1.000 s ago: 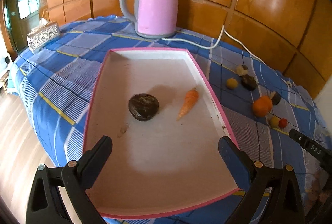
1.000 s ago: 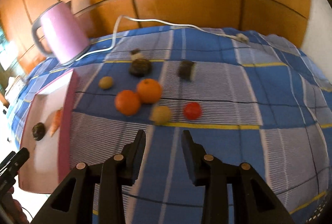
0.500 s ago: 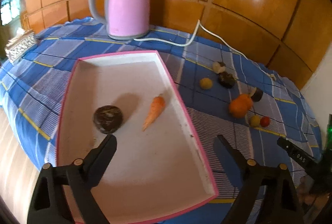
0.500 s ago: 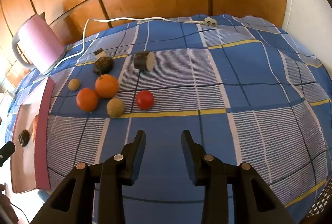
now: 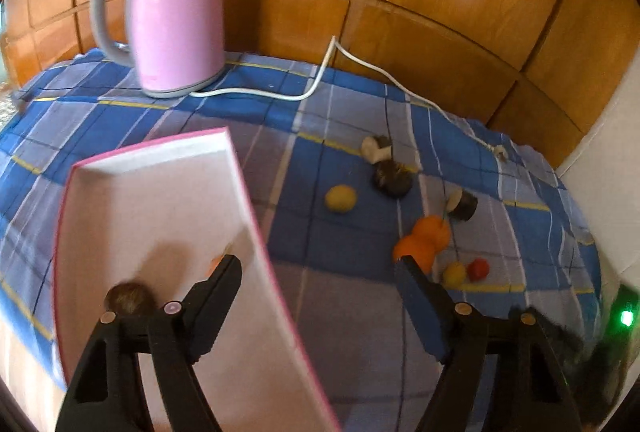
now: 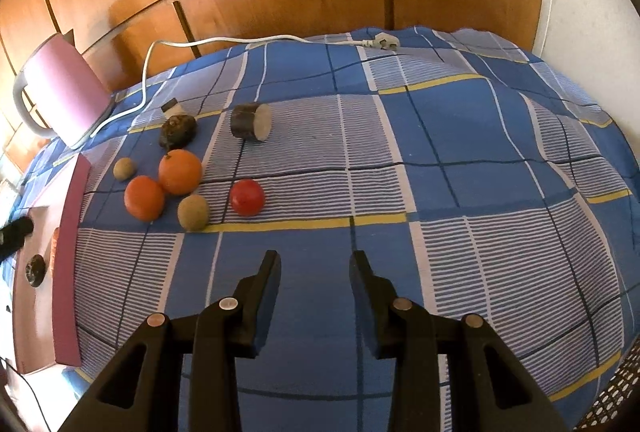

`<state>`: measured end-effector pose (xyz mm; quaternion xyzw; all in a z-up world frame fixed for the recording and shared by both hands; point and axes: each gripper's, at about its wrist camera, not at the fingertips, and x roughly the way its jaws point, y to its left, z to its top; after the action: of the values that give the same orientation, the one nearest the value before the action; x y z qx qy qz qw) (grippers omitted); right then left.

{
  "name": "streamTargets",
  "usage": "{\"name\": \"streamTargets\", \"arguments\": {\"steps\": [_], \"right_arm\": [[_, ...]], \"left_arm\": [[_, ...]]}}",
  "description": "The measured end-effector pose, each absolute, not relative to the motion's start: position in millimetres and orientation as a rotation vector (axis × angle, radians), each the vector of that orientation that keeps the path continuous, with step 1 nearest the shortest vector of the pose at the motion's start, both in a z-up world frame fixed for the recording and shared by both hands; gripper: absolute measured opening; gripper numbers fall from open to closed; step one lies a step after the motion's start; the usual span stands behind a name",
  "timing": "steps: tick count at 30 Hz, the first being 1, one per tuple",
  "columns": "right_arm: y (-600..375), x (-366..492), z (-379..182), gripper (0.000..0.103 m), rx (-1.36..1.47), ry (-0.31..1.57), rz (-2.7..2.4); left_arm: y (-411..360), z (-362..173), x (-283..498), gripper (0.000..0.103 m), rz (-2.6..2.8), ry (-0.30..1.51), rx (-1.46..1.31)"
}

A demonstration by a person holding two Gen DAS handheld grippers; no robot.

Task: Organize fruits
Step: 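Reach the left gripper to the cut dark slice and grasp it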

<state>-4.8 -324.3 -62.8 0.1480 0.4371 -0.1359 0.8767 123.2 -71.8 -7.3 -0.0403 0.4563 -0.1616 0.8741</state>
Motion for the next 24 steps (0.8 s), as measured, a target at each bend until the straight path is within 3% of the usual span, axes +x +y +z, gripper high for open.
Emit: {"name": "streamTargets", "arguments": {"steps": [4, 8, 24], "right_arm": [[-328, -7, -63, 0.036, 0.282, 0.913, -0.296], [-336, -8, -64, 0.036, 0.265, 0.903, -0.330], [-387, -23, -83, 0.040, 0.296, 0.850, -0.578]], "left_arm": [[-92, -8, 156, 0.079, -0.341, 0.981, -0.107], [-114, -13, 186, 0.063, -0.341, 1.012, -0.115], [-184, -48, 273, 0.064, -0.273, 1.106, -0.105]]}}
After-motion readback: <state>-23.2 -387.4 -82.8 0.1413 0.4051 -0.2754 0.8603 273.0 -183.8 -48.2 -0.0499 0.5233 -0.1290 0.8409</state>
